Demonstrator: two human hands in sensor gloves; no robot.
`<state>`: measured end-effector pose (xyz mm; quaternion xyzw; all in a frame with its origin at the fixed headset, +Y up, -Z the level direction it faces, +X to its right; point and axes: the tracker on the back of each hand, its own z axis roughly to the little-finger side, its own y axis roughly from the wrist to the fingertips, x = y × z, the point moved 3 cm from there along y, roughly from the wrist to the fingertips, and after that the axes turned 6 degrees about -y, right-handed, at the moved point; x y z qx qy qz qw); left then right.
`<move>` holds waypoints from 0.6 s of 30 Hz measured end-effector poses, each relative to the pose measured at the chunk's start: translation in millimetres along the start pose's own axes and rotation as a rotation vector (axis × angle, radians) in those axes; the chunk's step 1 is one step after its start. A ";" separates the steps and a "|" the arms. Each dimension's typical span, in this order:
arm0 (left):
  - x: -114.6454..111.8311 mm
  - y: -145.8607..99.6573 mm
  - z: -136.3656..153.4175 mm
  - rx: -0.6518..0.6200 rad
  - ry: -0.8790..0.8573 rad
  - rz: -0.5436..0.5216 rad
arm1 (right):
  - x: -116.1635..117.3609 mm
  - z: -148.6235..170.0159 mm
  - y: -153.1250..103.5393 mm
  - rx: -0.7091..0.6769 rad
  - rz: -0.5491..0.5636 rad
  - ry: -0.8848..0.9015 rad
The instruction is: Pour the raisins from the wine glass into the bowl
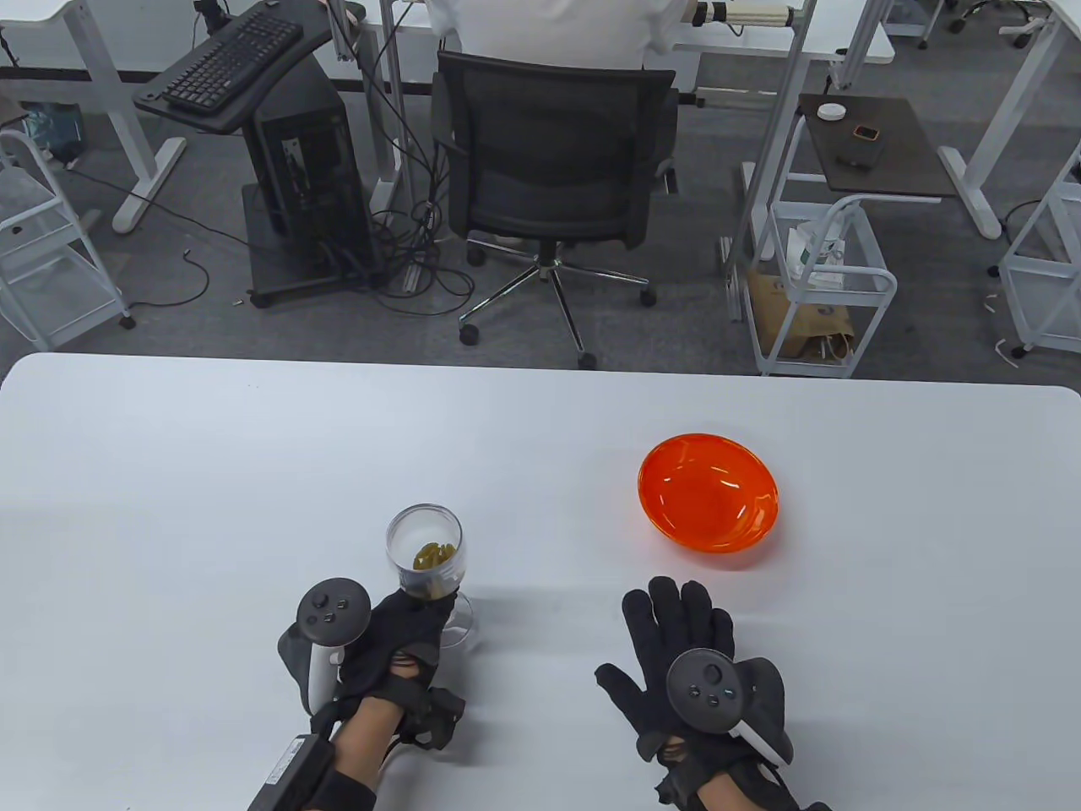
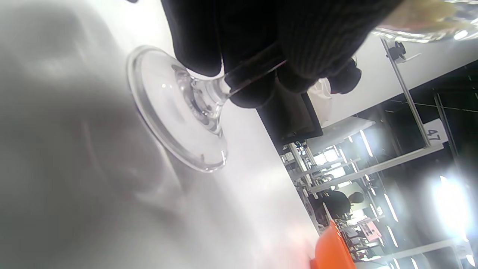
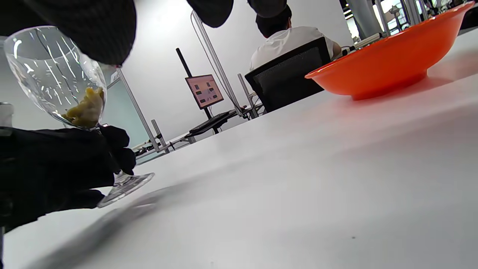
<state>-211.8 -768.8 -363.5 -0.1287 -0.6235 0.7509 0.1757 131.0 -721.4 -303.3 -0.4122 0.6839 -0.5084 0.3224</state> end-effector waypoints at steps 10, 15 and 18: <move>-27.6 -14.4 -20.8 -0.078 0.029 0.077 | 2.5 0.2 -0.1 -0.009 0.017 0.178; -40.6 -23.5 -30.2 -0.114 0.044 0.115 | 4.4 -1.5 -0.5 -0.019 0.021 0.255; -47.8 -28.6 -35.4 -0.133 0.041 0.135 | 6.4 -2.5 -0.3 -0.026 0.019 0.293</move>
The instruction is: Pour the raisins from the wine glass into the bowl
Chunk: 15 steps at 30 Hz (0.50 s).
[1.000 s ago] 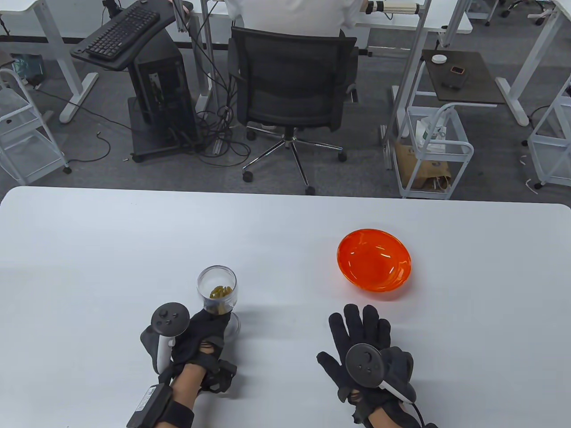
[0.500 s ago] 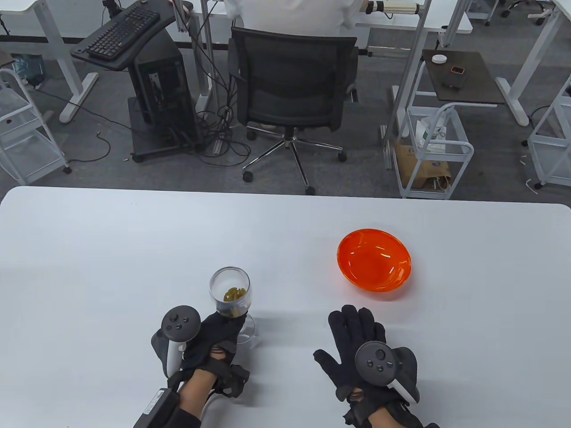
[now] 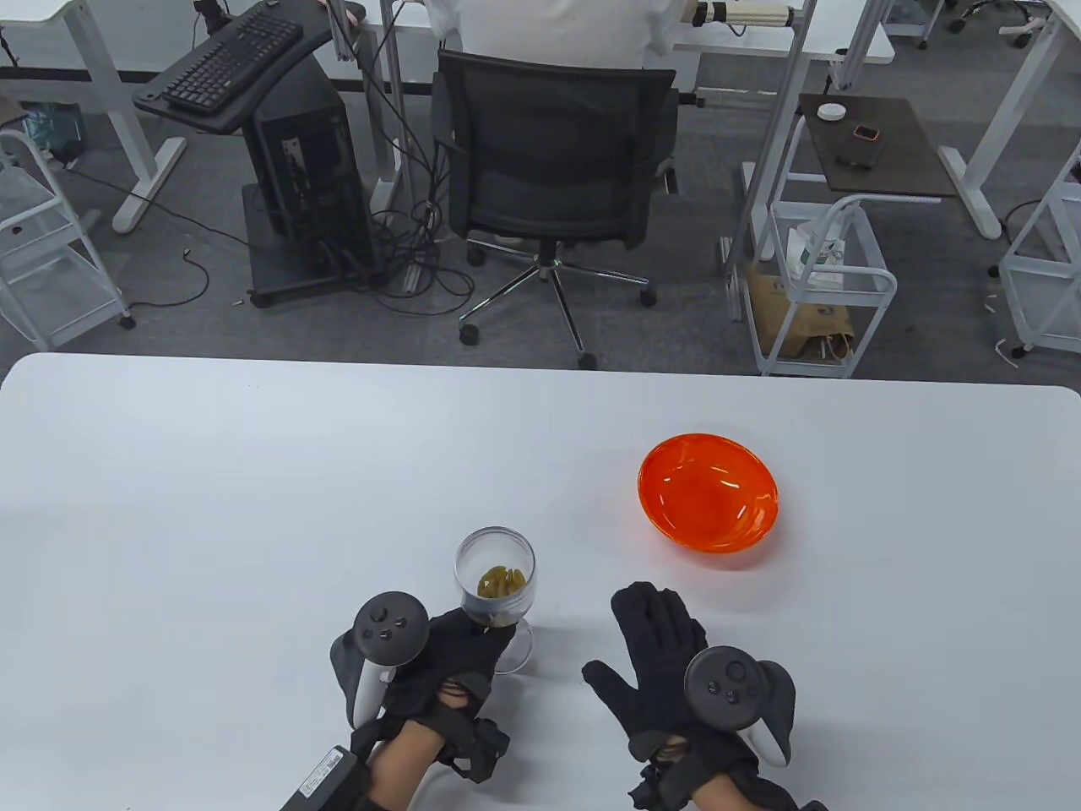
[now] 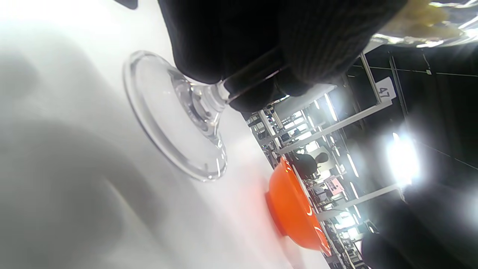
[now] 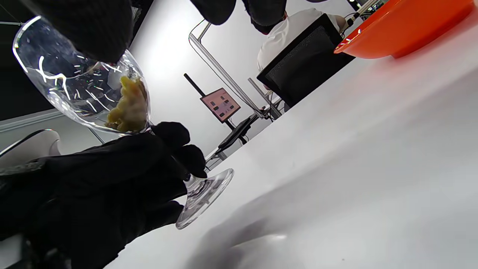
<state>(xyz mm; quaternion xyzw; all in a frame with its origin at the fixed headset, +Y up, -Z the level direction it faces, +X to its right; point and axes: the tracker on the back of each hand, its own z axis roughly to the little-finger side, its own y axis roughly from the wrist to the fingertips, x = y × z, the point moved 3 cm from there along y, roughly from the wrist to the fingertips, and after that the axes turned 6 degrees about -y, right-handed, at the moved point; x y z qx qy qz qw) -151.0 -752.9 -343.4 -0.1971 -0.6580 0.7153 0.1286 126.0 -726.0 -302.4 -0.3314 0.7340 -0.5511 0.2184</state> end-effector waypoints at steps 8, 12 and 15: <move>-17.2 -4.7 -11.3 -0.027 0.009 0.054 | 9.6 -2.8 1.4 -0.004 -0.043 0.093; -24.8 -6.7 -15.1 -0.042 0.021 0.076 | 15.5 -4.7 2.2 -0.007 -0.063 0.131; -29.1 -8.0 -17.8 -0.052 0.025 0.091 | 18.5 -5.3 2.6 -0.002 -0.070 0.159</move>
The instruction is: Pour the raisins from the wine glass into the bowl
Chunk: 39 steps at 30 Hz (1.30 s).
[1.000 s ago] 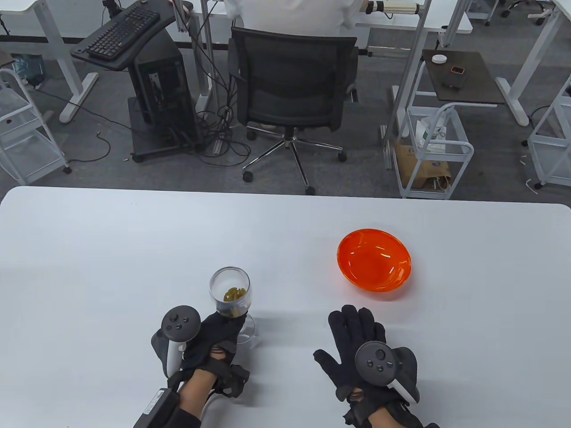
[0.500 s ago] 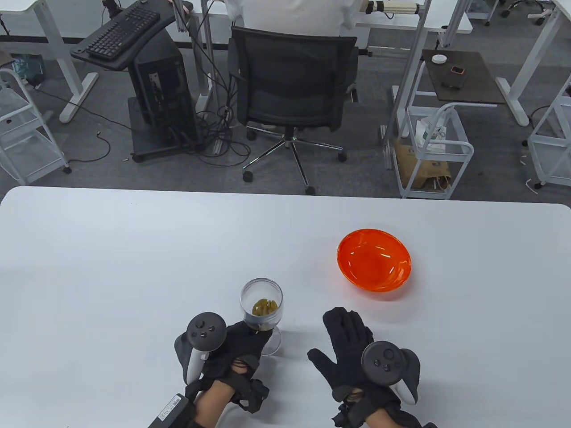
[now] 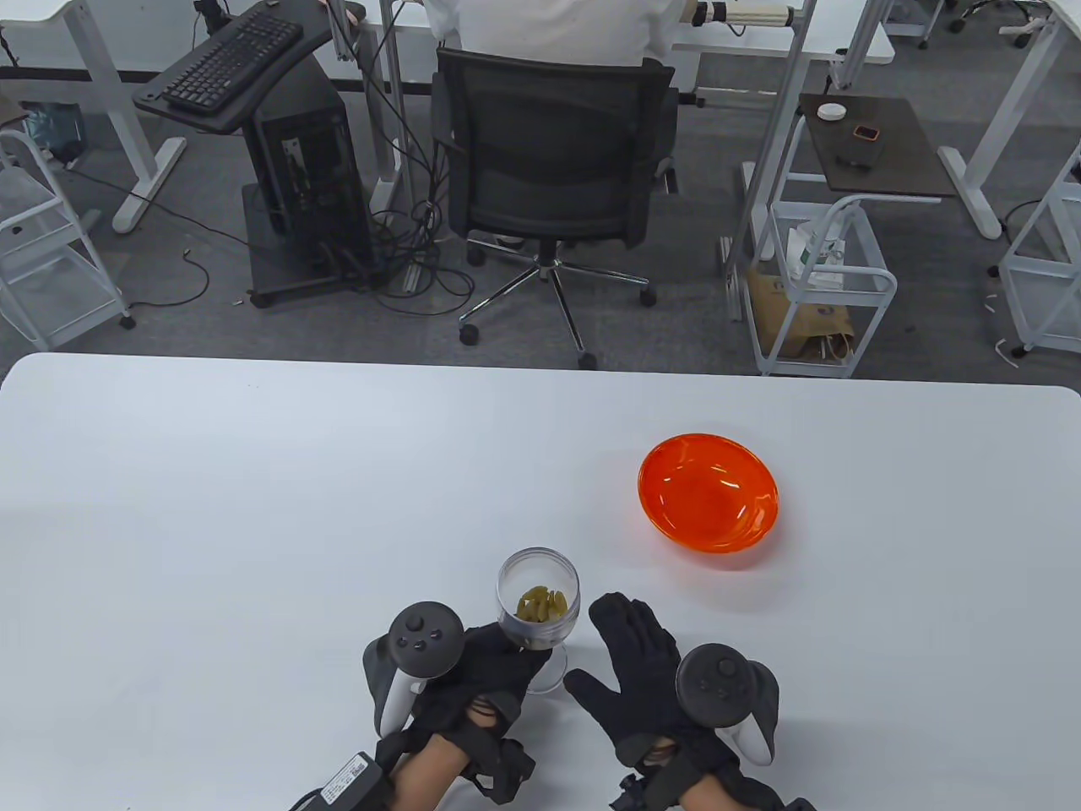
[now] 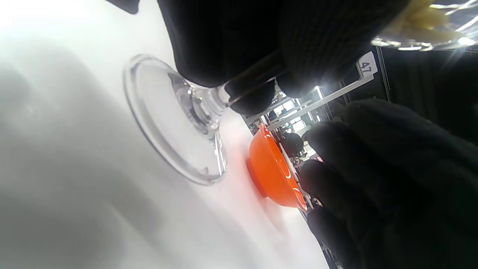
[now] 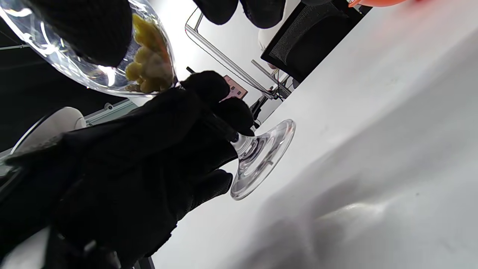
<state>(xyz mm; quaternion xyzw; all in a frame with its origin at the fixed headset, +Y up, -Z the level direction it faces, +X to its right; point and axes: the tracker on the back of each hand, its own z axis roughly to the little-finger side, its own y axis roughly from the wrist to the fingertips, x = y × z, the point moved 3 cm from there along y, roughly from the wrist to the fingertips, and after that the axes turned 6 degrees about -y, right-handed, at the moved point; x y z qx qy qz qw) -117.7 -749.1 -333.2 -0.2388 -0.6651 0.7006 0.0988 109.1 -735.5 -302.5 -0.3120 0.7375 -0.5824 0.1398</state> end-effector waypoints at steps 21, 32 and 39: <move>-32.6 -6.2 -16.5 -0.066 0.028 0.165 | 7.1 -1.7 1.6 -0.006 0.010 0.099; -37.1 -8.2 -21.3 -0.107 0.115 0.191 | 4.2 2.1 -0.3 0.023 0.052 0.215; -37.6 -8.4 -22.9 -0.127 0.163 0.183 | 1.8 6.8 1.1 0.046 0.045 0.244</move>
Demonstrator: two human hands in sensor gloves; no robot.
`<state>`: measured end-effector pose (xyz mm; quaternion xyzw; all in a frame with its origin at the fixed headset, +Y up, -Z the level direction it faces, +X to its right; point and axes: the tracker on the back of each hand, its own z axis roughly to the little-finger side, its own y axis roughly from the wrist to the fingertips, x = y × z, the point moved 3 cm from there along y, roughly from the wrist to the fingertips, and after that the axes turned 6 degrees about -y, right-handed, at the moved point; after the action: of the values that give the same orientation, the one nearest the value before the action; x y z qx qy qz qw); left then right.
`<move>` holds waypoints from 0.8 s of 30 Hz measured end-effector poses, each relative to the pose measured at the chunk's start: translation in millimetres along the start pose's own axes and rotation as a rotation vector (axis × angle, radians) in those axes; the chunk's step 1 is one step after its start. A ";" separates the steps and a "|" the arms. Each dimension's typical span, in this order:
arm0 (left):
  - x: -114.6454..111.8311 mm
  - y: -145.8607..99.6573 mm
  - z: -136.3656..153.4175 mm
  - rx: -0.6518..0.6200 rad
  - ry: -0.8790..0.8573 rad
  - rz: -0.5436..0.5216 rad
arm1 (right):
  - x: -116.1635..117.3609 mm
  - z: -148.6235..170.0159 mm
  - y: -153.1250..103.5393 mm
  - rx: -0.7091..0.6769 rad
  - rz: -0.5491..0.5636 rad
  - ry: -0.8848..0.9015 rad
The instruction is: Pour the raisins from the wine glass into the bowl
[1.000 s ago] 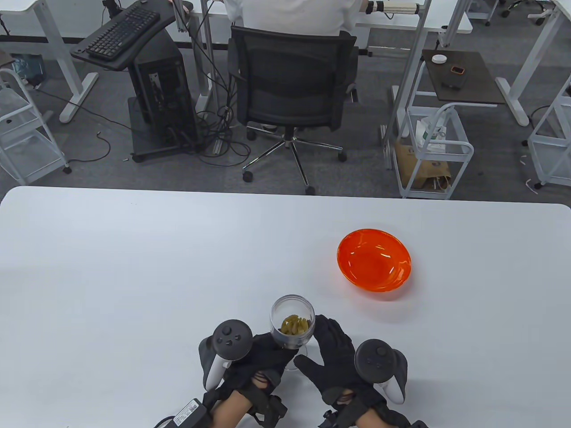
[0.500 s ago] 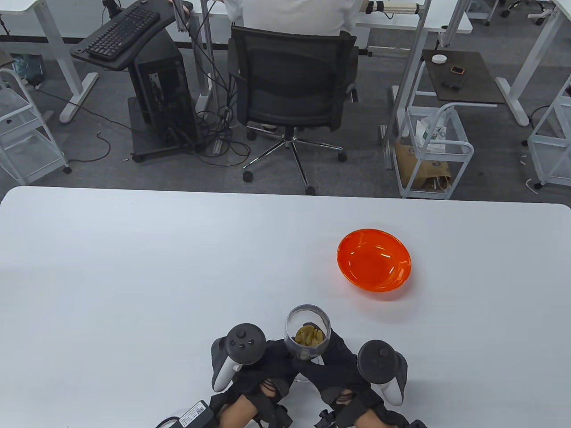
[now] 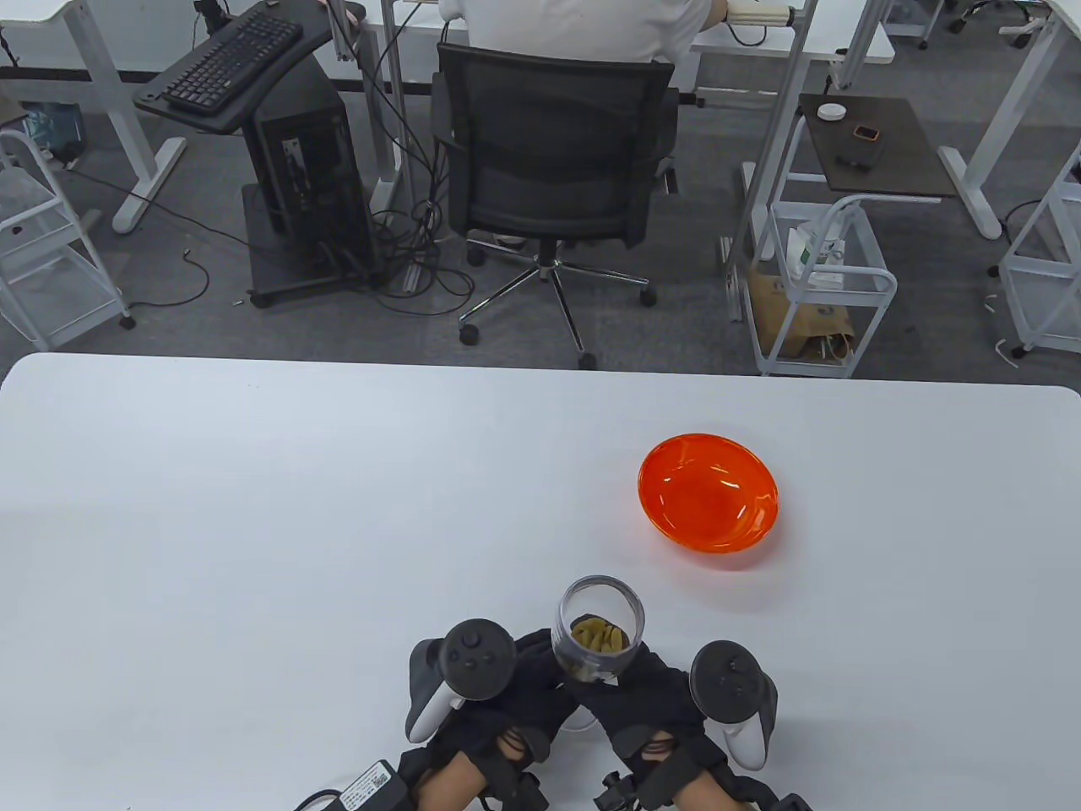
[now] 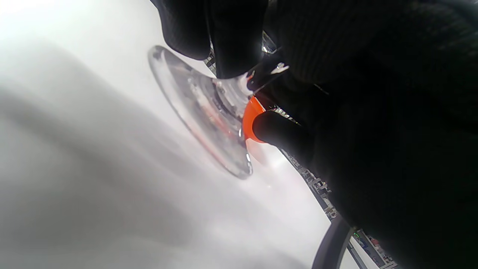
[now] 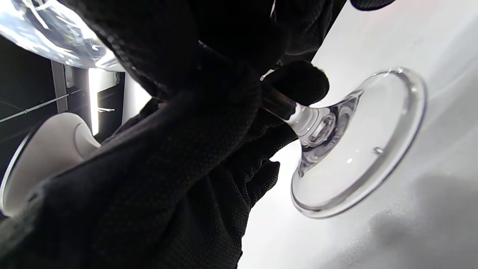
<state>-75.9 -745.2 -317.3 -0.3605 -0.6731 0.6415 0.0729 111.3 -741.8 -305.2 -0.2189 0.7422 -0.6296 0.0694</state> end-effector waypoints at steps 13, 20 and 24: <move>2.7 -0.5 0.1 0.004 0.007 -0.012 | -3.3 8.2 0.3 0.056 0.013 0.114; 12.9 -5.4 -0.8 -0.009 -0.029 -0.089 | -16.1 11.2 -1.3 0.084 0.092 0.127; 24.7 -5.4 5.4 0.008 -0.039 -0.128 | -26.4 15.7 -1.3 0.090 0.127 0.089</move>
<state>-99.1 -734.8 -322.2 -0.3039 -0.6935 0.6452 0.1020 141.2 -745.2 -311.6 -0.1399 0.7278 -0.6659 0.0859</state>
